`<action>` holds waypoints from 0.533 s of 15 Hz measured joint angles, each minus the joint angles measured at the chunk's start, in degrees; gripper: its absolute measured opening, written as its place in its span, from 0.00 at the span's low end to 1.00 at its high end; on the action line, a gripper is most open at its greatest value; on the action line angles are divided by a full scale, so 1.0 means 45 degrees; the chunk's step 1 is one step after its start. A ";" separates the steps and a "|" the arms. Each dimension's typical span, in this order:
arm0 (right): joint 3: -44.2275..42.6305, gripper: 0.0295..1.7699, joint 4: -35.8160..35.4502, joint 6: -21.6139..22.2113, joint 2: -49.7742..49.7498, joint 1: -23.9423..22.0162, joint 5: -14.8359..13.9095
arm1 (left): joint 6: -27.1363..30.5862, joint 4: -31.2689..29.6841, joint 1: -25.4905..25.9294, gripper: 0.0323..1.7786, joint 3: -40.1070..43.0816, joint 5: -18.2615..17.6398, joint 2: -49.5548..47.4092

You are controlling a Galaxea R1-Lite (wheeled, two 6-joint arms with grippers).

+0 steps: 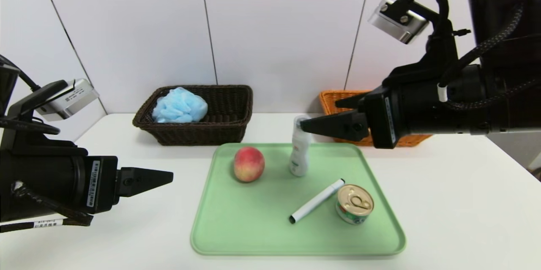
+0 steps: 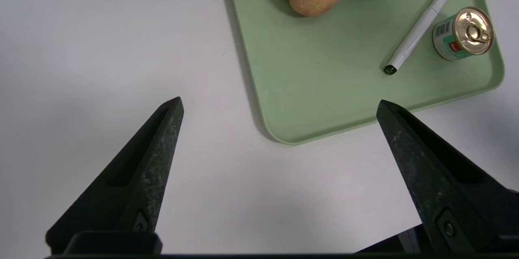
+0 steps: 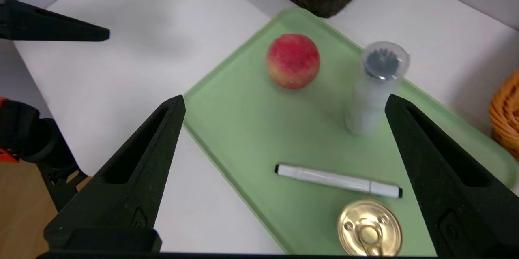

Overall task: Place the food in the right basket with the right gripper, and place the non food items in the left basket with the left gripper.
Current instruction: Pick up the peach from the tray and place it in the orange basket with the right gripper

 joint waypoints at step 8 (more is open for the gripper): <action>-0.1525 0.96 0.0011 -0.0005 0.2362 0.1856 -0.0461 | 0.0019 0.0000 0.0379 0.95 0.0030 0.0344 0.0043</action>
